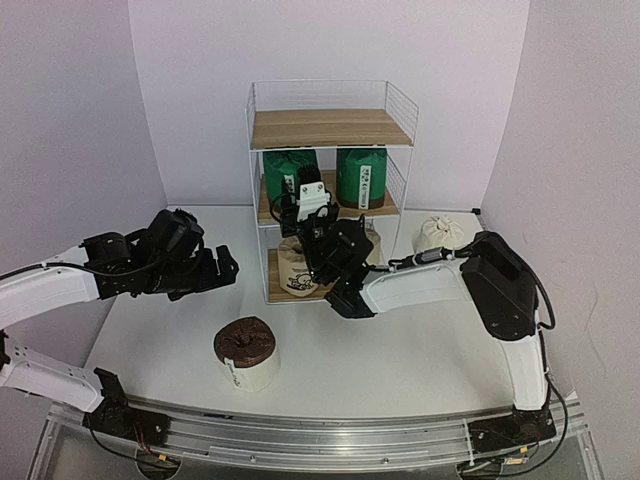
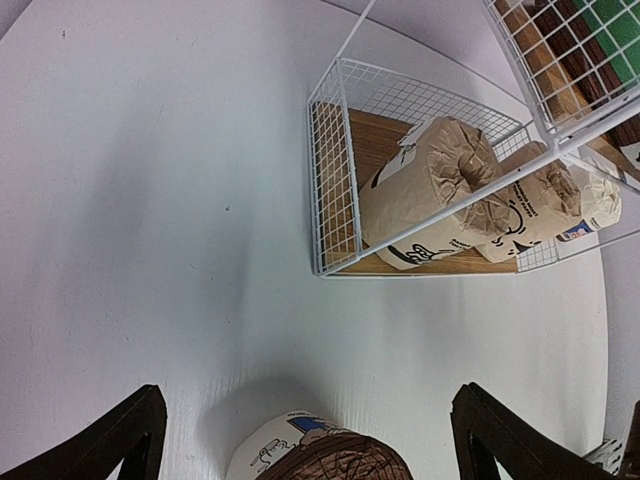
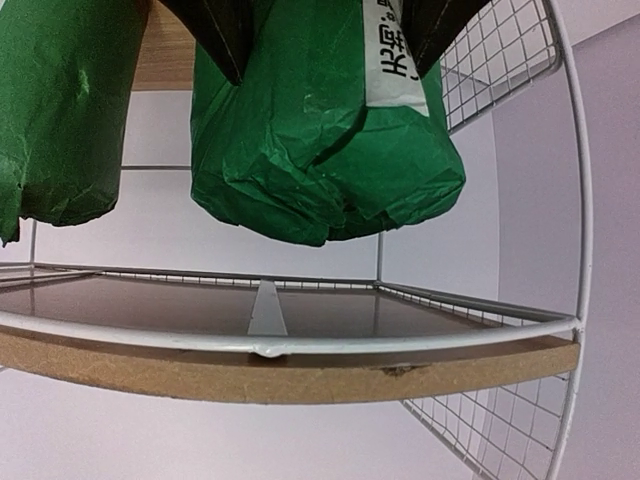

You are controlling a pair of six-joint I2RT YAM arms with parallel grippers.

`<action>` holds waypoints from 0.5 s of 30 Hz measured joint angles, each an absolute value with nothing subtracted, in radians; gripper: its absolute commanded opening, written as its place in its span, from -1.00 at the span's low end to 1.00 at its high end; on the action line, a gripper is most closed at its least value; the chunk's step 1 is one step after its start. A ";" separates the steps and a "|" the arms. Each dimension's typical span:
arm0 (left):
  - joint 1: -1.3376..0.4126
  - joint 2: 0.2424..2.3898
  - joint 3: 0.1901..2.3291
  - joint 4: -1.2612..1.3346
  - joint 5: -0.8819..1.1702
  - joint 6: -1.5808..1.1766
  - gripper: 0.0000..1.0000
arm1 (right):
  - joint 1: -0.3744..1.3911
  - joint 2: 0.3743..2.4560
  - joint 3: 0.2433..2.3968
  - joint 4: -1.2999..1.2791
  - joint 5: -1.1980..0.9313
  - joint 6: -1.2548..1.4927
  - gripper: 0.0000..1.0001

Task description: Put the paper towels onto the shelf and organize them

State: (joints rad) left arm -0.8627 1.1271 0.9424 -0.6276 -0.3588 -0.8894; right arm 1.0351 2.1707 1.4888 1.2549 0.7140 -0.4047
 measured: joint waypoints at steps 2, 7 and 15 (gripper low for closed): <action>-0.863 1.127 0.942 -0.628 -0.359 -0.889 0.99 | 1.035 2.178 1.498 1.254 0.715 -0.409 0.13; -0.863 1.121 0.942 -0.628 -0.359 -0.889 0.99 | 1.036 2.180 1.502 1.248 0.724 -0.411 0.43; -0.863 1.085 0.934 -0.629 -0.357 -0.889 0.99 | 1.054 2.178 1.461 1.237 0.726 -0.420 0.70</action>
